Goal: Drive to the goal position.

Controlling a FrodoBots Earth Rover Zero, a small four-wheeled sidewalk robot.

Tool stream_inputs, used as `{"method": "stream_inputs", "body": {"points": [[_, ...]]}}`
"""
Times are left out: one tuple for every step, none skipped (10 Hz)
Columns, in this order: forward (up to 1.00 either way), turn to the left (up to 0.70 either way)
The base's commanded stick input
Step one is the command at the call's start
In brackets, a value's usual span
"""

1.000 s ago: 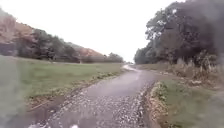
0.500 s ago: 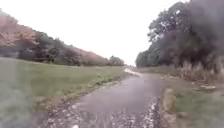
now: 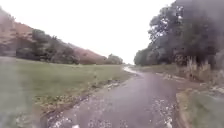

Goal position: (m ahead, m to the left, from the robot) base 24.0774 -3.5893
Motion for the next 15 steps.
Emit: {"method": "stream_inputs", "body": {"points": [[1.0, -0.4], [1.0, -0.4], [1.0, -0.4], [1.0, -0.4], [1.0, -0.4], [1.0, -0.4], [1.0, -0.4], [1.0, -0.4], [1.0, -0.4], [1.0, -0.4], [1.0, -0.4], [1.0, -0.4], [1.0, -0.4], [1.0, -0.12], [1.0, -0.03]]}}
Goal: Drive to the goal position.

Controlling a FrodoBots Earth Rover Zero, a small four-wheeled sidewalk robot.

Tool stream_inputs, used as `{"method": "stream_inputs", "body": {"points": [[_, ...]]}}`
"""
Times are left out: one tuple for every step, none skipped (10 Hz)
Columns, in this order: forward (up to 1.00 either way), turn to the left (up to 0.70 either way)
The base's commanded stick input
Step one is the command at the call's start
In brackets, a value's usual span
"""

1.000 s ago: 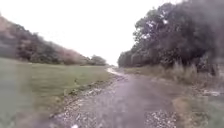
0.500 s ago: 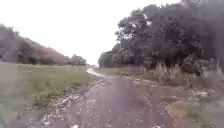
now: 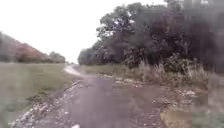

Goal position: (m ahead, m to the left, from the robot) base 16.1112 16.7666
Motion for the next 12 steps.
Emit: {"method": "stream_inputs", "body": {"points": [[1.0, 0.0], [1.0, 0.0], [1.0, 0.0], [1.0, 0.0], [1.0, 0.0], [1.0, 0.02], [1.0, 0.05], [1.0, 0.4], [1.0, 0.4], [1.0, 0.4], [1.0, 0.4], [1.0, 0.4]]}}
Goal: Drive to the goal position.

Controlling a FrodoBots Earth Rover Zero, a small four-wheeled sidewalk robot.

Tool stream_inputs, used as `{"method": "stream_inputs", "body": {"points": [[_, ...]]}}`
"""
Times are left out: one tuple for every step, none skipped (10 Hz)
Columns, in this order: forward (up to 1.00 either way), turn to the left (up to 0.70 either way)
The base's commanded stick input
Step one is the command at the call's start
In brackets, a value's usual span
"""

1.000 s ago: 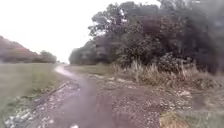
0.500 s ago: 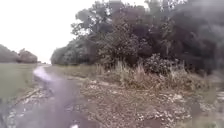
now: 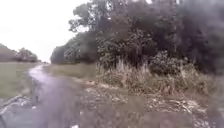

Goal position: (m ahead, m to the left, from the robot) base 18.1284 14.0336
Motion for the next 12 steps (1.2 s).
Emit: {"method": "stream_inputs", "body": {"points": [[1.0, 0.4], [1.0, 0.4], [1.0, 0.4], [1.0, 0.4], [1.0, 0.4], [1.0, 0.4], [1.0, 0.23], [1.0, 0.14], [1.0, 0.05], [1.0, 0.0], [1.0, 0.0], [1.0, 0.0]]}}
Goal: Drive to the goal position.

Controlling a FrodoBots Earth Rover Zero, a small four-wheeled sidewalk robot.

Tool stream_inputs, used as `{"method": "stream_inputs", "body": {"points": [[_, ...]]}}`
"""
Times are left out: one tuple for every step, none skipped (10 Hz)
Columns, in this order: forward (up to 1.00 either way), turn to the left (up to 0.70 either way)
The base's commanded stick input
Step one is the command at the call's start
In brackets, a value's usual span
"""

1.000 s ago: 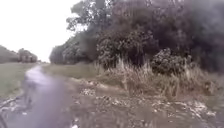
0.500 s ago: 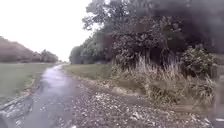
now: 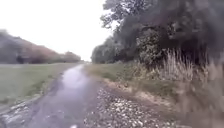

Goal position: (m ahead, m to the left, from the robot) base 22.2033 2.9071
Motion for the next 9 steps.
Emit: {"method": "stream_inputs", "body": {"points": [[1.0, 0.0], [1.0, 0.0], [1.0, 0.0], [1.0, 0.0], [1.0, 0.0], [1.0, 0.0], [1.0, 0.0], [1.0, 0.0], [1.0, 0.07]]}}
